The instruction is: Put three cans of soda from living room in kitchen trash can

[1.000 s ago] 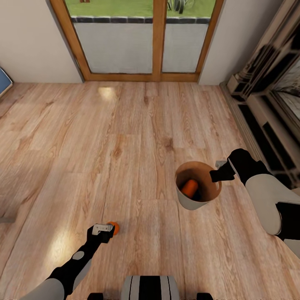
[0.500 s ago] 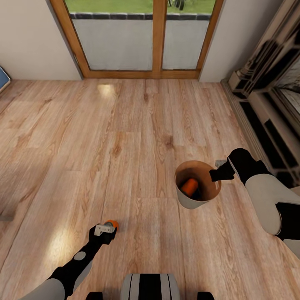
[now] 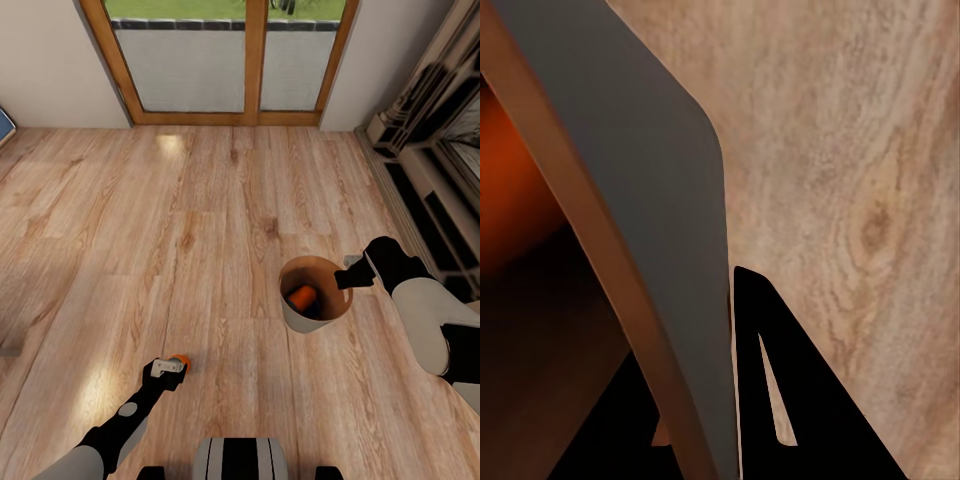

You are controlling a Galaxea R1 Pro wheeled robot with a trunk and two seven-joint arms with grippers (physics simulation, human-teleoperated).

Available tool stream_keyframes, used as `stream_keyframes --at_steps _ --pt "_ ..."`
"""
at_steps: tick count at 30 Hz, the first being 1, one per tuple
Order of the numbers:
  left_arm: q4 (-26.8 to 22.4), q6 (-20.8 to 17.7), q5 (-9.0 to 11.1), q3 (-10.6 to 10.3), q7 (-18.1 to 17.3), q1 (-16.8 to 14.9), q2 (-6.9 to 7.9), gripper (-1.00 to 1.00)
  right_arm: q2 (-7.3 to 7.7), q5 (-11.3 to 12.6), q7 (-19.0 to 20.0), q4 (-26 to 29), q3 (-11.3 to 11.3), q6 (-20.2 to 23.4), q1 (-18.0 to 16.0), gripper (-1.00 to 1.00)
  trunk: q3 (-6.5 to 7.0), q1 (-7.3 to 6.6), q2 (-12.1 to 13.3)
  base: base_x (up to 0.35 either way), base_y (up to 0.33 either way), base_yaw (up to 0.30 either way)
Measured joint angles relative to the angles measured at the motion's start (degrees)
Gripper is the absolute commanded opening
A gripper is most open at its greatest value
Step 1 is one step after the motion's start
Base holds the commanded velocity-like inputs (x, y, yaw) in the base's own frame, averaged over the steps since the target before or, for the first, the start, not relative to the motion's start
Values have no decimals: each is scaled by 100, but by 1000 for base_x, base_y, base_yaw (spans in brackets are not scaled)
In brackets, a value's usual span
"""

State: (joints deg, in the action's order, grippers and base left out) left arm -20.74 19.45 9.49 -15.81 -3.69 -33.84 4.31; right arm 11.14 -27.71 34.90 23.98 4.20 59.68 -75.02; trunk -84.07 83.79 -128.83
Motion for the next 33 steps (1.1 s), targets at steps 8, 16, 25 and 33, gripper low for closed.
stream_keyframes --at_steps 8,16,25,33 --pt "0 -3 0 1 0 0 0 100 2 -9 4 80 10 -5 1 -100 0 0 0 3 2 0" --pt "1 -8 -10 -6 -3 0 0 100 8 -13 7 122 23 -3 6 -100 0 0 0 127 23 0" --pt "0 -11 -9 -1 -1 0 0 100 12 -41 6 118 29 -5 7 -100 0 0 0 20 3 0" --pt "7 -17 -17 5 0 0 -6 100 16 -60 5 124 42 -9 8 -100 -130 154 -279 1 0 0"
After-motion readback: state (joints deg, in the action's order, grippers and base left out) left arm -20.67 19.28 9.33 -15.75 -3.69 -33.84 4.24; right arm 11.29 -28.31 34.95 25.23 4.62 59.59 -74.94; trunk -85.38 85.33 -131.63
